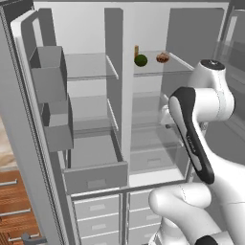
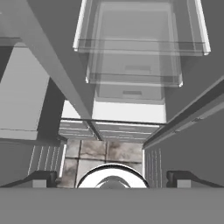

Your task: Take the mushroom and lime from the fridge shelf and place them in the freezer drawer to begin freezing them.

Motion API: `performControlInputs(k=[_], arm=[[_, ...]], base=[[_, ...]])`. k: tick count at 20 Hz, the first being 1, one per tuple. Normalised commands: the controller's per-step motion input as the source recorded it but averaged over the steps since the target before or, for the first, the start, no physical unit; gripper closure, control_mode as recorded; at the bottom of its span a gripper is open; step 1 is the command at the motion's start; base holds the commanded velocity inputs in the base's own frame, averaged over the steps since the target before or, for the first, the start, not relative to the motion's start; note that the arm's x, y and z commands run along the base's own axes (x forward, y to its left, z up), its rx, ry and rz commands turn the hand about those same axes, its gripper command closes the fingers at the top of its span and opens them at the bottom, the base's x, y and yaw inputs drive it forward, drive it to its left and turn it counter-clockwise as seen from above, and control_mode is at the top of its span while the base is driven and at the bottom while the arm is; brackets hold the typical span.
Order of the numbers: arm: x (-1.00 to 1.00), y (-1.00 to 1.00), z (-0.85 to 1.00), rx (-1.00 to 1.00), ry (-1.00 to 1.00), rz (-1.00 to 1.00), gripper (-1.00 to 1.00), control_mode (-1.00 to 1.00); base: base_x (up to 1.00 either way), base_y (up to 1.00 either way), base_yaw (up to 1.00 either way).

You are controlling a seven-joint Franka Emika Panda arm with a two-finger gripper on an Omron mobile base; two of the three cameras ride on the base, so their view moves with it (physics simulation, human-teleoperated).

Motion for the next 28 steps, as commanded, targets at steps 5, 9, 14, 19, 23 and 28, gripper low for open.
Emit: performControlInputs(k=[5,9,14,19,23,28], arm=[[0.05,0.0,0.44,0.0,-0.29,0.0,-1.0,-1.0],[0.04,-0.12,0.43,0.02,-0.29,0.0,-1.0,-1.0],[0.21,-0.09,0.63,0.05,-0.22,0.0,-1.0,-1.0],[0.37,0.0,0.78,0.0,-0.01,0.0,-1.0,-1.0],[0.53,0.0,0.64,0.0,0.01,0.01,-1.0,-1.0],[0.68,0.0,0.18,0.0,0.0,0.05,-1.0,-1.0]], base=[[0.0,0.0,0.0],[0.0,0.0,0.0],[0.0,0.0,0.0],[0.0,0.0,0.0],[0.0,0.0,0.0],[0.0,0.0,0.0]])
